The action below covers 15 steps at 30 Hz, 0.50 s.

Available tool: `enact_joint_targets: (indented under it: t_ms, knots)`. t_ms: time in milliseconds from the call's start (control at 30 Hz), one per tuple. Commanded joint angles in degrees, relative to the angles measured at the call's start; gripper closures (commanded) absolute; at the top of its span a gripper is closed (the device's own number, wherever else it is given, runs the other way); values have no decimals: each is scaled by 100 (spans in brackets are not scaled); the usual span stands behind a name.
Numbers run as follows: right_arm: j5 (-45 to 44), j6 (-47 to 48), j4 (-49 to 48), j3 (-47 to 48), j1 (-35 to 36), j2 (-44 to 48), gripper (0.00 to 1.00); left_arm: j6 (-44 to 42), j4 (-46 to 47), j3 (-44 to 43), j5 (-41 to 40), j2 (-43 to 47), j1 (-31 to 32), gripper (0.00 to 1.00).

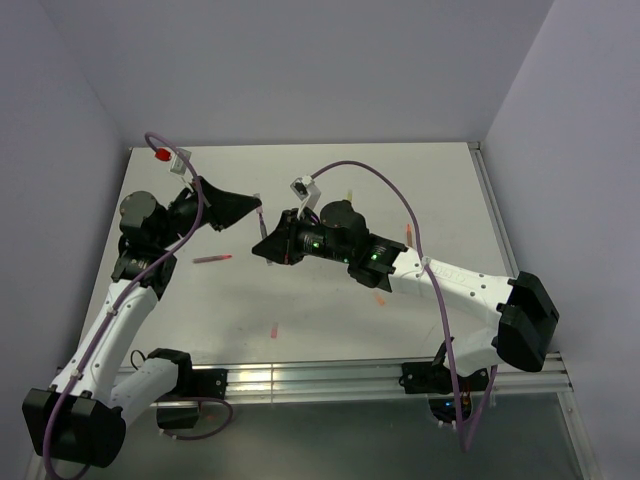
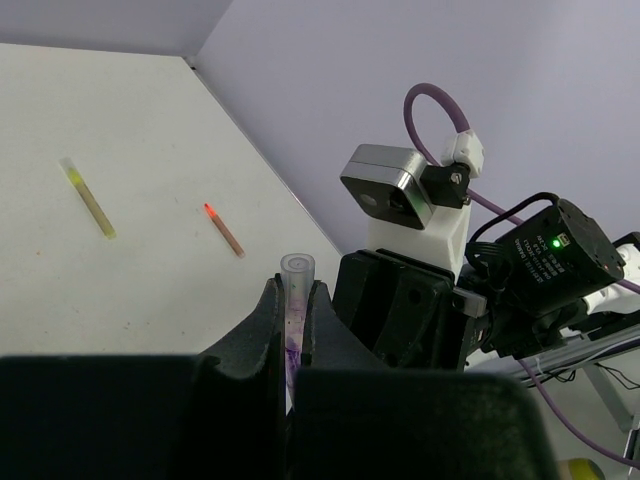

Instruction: Insert the pens into the pen caps

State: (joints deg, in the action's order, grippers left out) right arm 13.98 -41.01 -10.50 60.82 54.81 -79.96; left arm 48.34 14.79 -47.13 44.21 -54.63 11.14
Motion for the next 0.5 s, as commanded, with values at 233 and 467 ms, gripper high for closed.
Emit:
enact_joint_targets:
  t_ms: [233,467]
  knots:
    - [-123,111,-5,255,-58,218,100,62,139,55,211,-65,38,100]
    - [-159,120,22,255,-66,262,100,-52,-27,-24,124,-109,82,100]
